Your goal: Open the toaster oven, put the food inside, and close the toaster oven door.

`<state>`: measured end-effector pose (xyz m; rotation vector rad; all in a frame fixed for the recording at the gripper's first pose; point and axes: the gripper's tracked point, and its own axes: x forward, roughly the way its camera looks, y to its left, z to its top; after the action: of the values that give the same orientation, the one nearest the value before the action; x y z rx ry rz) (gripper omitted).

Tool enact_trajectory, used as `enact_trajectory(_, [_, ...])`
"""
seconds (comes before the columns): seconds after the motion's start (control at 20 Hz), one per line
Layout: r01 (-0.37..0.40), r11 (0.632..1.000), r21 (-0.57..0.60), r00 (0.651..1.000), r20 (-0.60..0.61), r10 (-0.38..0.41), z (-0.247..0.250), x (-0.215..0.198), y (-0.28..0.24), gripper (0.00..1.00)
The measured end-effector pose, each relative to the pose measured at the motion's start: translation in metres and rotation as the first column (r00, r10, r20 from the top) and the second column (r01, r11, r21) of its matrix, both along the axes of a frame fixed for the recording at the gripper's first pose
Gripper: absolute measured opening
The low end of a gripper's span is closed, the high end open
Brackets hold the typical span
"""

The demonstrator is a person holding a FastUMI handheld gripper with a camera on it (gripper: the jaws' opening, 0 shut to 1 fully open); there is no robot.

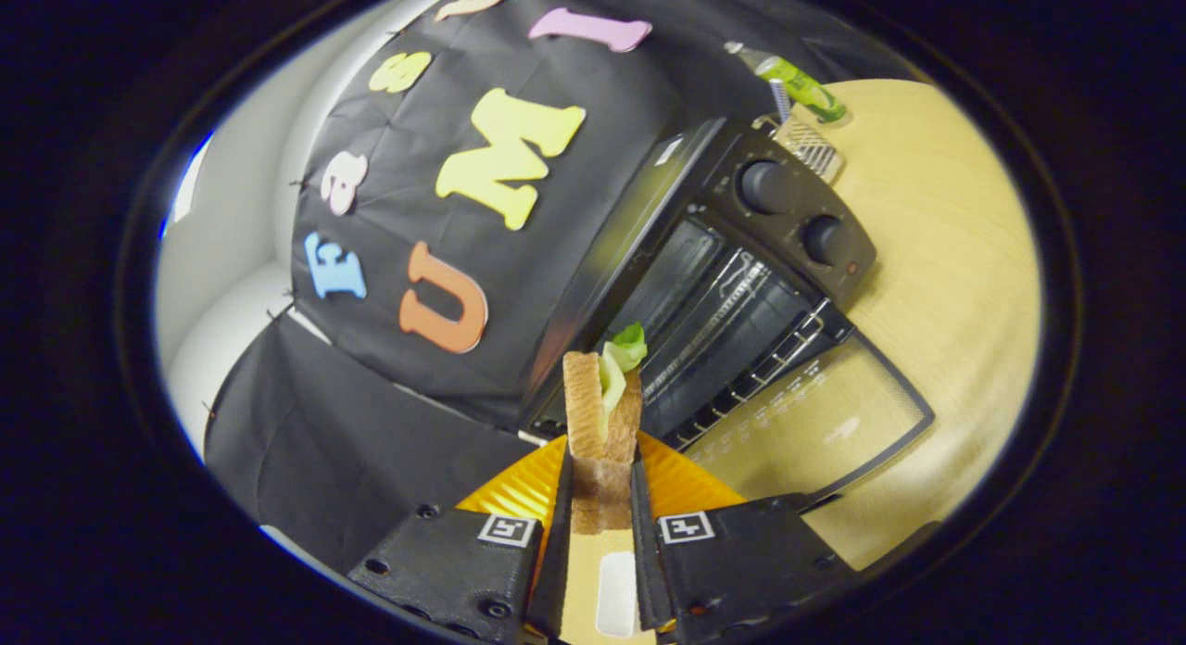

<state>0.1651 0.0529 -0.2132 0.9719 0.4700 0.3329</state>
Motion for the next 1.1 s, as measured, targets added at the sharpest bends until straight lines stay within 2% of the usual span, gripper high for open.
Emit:
enact_trajectory(0.2, [0.147,0.981,0.13,0.989,-0.049,-0.141,-0.017,0.037,-0.016,0.35])
enact_trajectory(0.35, [0.295,0.945,0.138,0.955,-0.065,-0.289,-0.039,0.068,-0.028,0.35])
enact_trajectory(0.65, [0.332,0.934,0.132,0.943,-0.073,-0.325,-0.042,0.098,-0.01,0.35])
enact_trajectory(0.8, [0.367,0.915,0.169,0.93,-0.081,-0.359,-0.046,0.115,-0.01,0.35])
enact_trajectory(0.95, [0.387,0.913,0.125,0.922,-0.049,-0.384,-0.046,0.124,0.002,0.35])
enact_trajectory(1.1, [0.376,0.924,0.069,0.927,-0.031,-0.375,-0.05,0.13,0.02,0.35])
